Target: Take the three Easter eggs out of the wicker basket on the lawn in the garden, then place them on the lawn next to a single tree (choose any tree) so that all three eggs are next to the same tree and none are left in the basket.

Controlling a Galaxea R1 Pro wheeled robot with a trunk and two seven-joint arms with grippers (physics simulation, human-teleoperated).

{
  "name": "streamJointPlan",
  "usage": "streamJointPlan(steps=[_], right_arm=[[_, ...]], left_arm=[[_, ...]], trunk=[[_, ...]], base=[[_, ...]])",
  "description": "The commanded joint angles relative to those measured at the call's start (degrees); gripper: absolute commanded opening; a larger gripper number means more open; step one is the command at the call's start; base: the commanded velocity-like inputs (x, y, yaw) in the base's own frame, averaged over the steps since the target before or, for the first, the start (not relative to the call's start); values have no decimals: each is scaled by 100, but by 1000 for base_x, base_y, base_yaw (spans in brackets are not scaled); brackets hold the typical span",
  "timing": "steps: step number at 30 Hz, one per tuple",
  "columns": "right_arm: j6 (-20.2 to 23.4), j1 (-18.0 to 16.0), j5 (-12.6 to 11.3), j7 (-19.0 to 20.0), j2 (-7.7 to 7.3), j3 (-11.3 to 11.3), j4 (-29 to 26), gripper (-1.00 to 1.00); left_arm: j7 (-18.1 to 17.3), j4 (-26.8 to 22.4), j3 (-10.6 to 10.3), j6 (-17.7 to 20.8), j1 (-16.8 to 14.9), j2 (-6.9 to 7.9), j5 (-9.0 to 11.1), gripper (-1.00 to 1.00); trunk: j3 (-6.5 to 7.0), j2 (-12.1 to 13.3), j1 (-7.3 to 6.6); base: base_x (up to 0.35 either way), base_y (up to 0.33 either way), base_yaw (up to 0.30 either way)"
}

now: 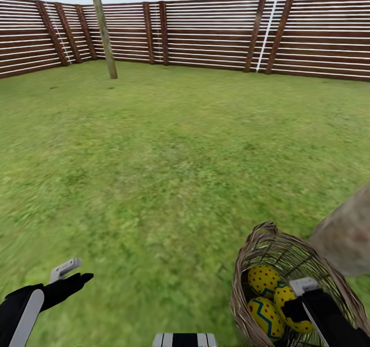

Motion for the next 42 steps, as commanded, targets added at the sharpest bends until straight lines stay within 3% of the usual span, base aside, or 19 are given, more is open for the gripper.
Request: streamJointPlan(steps=[1, 7, 17, 18, 42], right_arm=[[24, -2, 63, 50, -3, 8, -8, 100], [22, -2, 60, 50, -3, 6, -13, 100], [16, -2, 59, 48, -10, -2, -17, 100], [12, -2, 59, 46, -12, 1, -21, -100], [13, -2, -20, 62, -10, 18, -39, -100]], left_arm=[[-2, -4, 7, 30, -3, -1, 16, 100], [-2, -6, 7, 30, -3, -6, 13, 100], [-2, -11, 7, 29, -3, -46, 13, 100], [-2, -10, 5, 29, -3, -50, 13, 100], [-2, -4, -2, 28, -3, -80, 4, 100]], trunk=[[-27, -4, 1], [-160, -12, 17], [-160, -12, 17], [-160, -12, 17], [-160, -12, 17]], base=[[0, 0, 0], [0, 0, 0], [0, 0, 0], [0, 0, 0], [0, 0, 0]])
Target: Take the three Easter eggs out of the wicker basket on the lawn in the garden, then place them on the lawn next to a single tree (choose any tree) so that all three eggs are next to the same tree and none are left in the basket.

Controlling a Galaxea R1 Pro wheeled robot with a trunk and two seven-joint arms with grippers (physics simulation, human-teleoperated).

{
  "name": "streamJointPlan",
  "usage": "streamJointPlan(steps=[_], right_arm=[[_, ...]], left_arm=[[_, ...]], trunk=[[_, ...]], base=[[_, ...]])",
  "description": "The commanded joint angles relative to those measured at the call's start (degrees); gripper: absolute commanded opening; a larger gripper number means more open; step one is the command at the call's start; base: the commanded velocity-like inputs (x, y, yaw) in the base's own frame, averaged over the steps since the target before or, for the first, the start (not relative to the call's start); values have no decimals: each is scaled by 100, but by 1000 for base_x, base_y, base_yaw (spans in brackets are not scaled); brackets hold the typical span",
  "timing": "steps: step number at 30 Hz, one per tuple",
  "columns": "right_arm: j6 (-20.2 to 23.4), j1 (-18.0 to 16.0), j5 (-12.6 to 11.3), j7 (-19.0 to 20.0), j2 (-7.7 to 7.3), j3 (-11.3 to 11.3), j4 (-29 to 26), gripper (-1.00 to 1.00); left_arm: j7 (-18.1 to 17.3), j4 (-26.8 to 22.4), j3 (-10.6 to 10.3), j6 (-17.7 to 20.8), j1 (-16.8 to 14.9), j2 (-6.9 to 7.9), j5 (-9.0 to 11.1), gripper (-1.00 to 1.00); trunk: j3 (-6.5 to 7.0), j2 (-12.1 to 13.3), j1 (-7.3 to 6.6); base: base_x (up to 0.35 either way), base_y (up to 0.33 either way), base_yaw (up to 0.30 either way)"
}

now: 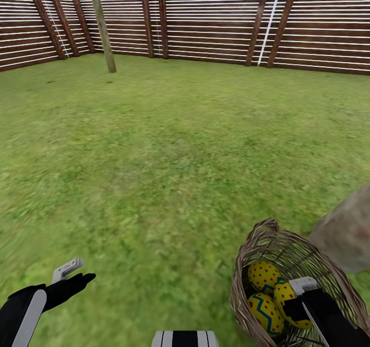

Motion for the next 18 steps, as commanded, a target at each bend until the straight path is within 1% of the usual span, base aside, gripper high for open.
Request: streamJointPlan(steps=[1, 5, 10, 14, 18], right_arm=[[29, -2, -21, 54, -5, 7, -13, -100], [23, -2, -22, 54, -3, 6, -17, -100], [4, -2, -4, 45, 11, 6, -1, -100], [-11, -2, 44, 27, 63, 51, 22, -100], [-12, -2, 48, 12, 68, 56, 29, -100]], left_arm=[[-3, -4, 6, 30, -3, -1, 13, 100], [-3, -4, 7, 32, -3, -1, 10, 100], [-3, -4, 6, 33, -3, -1, -1, 100], [-3, -4, 6, 33, -3, -1, -5, 100], [-3, -4, 6, 33, -3, -1, -5, 100]], trunk=[[-5, -2, -1], [-5, -2, -1], [106, 5, -14], [195, 10, -24], [283, 16, -34]], base=[[0, 0, 0], [0, 0, 0], [0, 0, 0], [0, 0, 0], [0, 0, 0]])
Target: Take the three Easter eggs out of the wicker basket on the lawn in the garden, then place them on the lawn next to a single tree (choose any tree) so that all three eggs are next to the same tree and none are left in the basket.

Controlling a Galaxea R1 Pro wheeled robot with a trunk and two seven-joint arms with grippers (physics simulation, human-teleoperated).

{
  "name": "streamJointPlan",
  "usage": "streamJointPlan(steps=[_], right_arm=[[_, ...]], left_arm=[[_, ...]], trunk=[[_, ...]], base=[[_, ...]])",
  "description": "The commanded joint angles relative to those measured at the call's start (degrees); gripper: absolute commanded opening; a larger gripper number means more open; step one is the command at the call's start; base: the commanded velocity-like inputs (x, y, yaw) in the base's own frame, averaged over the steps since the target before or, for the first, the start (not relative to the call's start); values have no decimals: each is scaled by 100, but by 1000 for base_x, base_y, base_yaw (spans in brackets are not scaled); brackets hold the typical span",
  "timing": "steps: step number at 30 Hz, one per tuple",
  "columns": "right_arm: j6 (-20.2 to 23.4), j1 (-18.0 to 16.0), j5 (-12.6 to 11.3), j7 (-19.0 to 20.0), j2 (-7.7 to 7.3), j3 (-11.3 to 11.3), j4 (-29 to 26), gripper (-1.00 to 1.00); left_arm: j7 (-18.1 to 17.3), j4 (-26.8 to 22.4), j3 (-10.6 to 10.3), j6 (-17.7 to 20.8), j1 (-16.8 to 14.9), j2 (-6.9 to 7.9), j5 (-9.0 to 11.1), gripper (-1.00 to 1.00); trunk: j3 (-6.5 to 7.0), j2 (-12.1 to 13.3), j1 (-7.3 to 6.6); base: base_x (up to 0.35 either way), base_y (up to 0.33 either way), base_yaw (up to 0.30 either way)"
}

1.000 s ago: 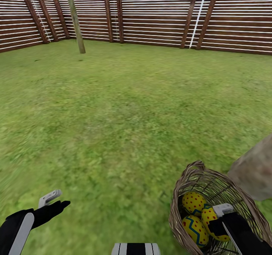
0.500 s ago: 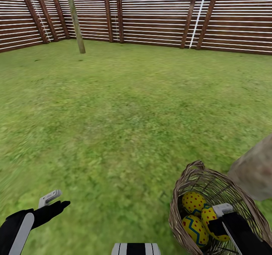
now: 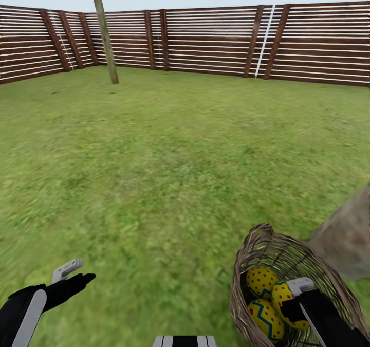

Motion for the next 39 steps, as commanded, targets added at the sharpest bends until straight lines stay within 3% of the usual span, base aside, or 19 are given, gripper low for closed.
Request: streamJointPlan(steps=[1, 7, 11, 24, 39], right_arm=[[29, -2, 58, 48, -4, 12, -2, -100], [36, -2, 55, 56, -4, -8, -1, -100], [49, -2, 51, 55, -4, -27, 8, -100], [54, -2, 58, 48, -4, 1, 17, -100], [51, -2, 15, 73, 4, -4, 17, -100]], left_arm=[[-2, -4, 7, 29, -3, -1, 12, 100], [1, 4, -2, 29, -3, -21, 4, 100], [40, 11, -10, 29, -3, -139, -7, 100], [33, 13, 8, 29, -3, -141, 38, 100], [19, 166, 7, 29, -3, -141, 20, 100]], trunk=[[18, 0, -3], [151, 8, -19], [240, 13, -29], [528, 30, -63], [860, 51, -101]], base=[[0, 0, 0], [0, 0, 0], [0, 0, 0], [-123, 41, 0], [-5, 1, 0]])
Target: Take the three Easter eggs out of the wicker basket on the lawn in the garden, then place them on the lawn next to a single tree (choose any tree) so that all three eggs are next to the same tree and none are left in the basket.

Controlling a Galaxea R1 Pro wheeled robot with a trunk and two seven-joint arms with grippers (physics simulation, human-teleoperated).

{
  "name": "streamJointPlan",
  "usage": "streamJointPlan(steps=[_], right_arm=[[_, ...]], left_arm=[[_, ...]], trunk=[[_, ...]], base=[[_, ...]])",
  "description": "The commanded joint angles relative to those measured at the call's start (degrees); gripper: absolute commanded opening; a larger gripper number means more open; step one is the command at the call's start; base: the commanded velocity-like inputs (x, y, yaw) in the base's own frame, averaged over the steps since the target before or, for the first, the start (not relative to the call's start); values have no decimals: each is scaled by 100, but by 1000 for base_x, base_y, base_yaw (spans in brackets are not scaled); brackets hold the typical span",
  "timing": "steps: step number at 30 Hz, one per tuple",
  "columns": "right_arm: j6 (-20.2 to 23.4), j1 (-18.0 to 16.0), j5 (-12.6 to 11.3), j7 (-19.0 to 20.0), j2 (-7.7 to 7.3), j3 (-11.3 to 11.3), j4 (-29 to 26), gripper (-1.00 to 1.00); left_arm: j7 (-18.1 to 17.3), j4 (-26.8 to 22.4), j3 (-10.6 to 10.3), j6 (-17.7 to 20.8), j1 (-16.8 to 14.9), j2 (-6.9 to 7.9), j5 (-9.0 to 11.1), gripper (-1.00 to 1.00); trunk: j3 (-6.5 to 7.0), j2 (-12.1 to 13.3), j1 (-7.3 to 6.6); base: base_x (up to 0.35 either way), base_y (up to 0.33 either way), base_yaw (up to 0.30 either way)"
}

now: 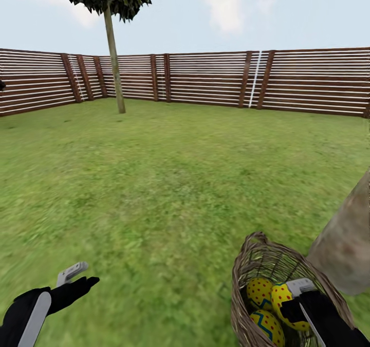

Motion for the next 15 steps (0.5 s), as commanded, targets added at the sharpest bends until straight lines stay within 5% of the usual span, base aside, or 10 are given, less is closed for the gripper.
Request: streamJointPlan(steps=[1, 6, 15], right_arm=[[25, -3, 59, 48, -4, 9, -6, -100], [26, -3, 58, 48, -4, 8, -6, -100], [29, -3, 52, 56, -8, -5, -6, -100]], left_arm=[[2, -6, 7, 29, -3, -1, 30, 100], [-4, 0, 7, 29, -3, -1, 42, 100], [-5, 150, 7, 29, -3, -1, 30, 100]], trunk=[[18, -1, -4], [128, 6, -16], [328, 18, -40]], base=[[-7, 0, 0], [-182, 115, 0], [-9, 6, 0]])
